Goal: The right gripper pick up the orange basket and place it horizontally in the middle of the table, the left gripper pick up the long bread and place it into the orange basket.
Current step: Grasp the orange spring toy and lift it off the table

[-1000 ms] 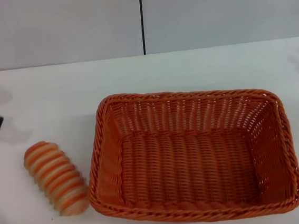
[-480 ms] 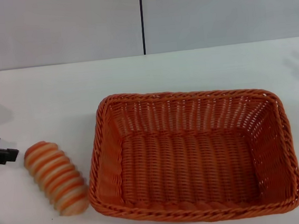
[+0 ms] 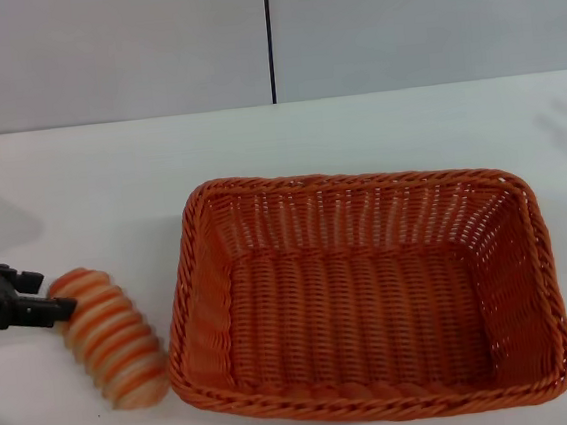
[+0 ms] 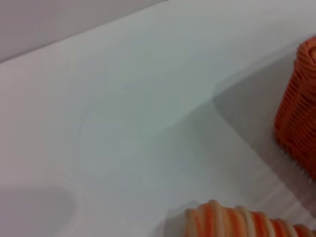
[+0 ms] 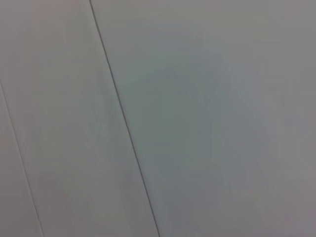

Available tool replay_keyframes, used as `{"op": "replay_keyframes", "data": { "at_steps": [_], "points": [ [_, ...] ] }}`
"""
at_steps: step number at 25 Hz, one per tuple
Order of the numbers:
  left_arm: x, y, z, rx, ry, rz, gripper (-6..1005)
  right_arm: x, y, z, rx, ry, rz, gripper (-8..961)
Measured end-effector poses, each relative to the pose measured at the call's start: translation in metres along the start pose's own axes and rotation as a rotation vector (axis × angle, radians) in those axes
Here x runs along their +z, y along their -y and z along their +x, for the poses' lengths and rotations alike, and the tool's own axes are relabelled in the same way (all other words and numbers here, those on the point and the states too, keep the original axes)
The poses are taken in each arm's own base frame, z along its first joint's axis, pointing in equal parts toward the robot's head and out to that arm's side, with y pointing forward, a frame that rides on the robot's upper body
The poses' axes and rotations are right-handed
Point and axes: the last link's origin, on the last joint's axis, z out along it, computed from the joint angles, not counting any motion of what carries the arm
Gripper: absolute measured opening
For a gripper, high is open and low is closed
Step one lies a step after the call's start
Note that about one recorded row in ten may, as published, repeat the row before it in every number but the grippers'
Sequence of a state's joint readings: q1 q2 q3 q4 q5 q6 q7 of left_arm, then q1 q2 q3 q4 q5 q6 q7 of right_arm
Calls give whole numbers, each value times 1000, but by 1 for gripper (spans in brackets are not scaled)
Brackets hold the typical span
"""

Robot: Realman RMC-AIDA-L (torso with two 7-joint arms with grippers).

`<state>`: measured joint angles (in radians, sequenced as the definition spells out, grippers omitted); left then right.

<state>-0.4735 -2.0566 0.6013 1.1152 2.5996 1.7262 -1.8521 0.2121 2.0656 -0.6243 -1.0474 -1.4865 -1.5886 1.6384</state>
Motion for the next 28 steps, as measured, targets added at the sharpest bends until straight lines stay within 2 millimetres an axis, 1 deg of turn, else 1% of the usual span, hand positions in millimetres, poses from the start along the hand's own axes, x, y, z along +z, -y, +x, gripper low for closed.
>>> {"op": "replay_keyframes", "data": {
  "at_steps": [4, 5, 15, 28],
  "points": [
    [4, 0, 0, 4, 0, -6, 681, 0, 0, 1, 4, 0, 0, 356],
    [8, 0, -1, 1, -1, -13, 681, 1, 0, 1, 4, 1, -2, 356],
    [17, 1, 0, -4, -3, -26, 681, 3, 1, 4, 10, 4, 0, 356],
    [21, 5, 8, -5, -21, -6, 518, 3, 3, 6, 14, 11, 7, 356]
  ]
}}
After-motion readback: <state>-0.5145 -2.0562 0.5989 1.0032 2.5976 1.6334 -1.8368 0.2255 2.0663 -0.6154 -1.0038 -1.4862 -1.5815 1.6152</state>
